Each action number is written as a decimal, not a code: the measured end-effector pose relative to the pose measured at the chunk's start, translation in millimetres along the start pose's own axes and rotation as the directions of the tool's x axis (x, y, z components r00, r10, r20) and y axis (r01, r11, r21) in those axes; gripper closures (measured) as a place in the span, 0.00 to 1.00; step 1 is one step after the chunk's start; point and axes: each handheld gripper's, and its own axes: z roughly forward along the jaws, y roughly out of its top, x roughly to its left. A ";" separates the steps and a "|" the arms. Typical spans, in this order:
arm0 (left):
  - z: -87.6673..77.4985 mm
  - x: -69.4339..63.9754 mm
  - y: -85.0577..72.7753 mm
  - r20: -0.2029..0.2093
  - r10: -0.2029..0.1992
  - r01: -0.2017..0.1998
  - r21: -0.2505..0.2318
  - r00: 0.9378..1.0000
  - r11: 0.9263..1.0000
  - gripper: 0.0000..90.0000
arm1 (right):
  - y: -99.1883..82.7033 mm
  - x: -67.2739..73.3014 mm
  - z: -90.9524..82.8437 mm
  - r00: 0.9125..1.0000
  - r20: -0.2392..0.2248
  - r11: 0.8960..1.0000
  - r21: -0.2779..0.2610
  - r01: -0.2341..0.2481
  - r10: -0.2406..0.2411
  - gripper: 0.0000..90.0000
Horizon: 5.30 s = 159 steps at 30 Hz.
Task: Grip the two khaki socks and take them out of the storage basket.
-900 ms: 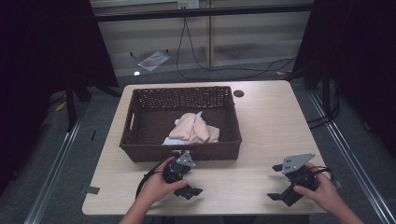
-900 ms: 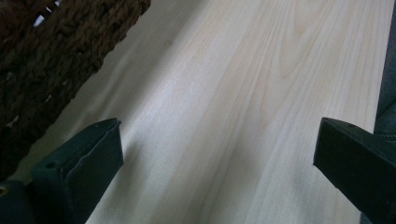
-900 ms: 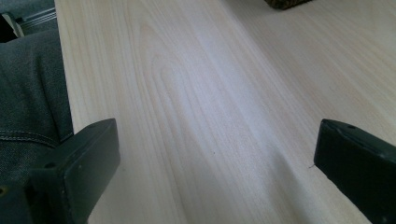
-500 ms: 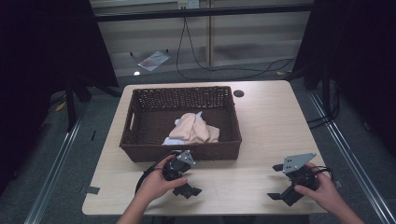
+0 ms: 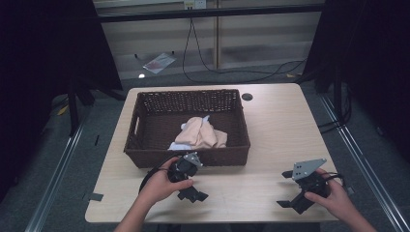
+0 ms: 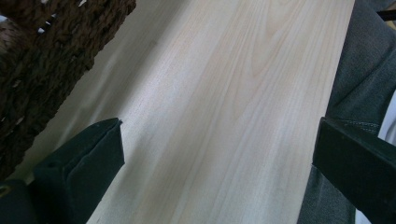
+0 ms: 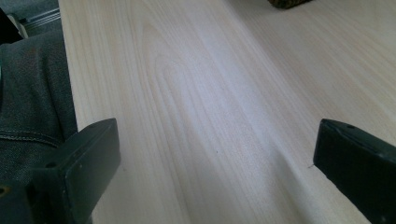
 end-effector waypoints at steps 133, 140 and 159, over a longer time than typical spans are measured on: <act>-48.8 165.9 69.3 -0.212 -0.345 0.341 -0.057 0.915 0.938 0.98 | 2.5 -0.8 -1.9 1.000 -0.021 1.000 -0.013 0.010 -0.010 0.01; -74.8 156.9 81.7 -0.208 -0.346 0.337 -0.081 0.915 0.938 0.98 | 2.6 -1.2 -1.1 1.000 -0.026 1.000 -0.013 0.009 -0.010 0.01; -146.2 117.2 107.1 -0.147 -0.355 0.344 -0.101 0.923 0.934 0.98 | 2.6 -0.8 -1.1 1.000 -0.022 1.000 -0.006 0.010 -0.010 0.01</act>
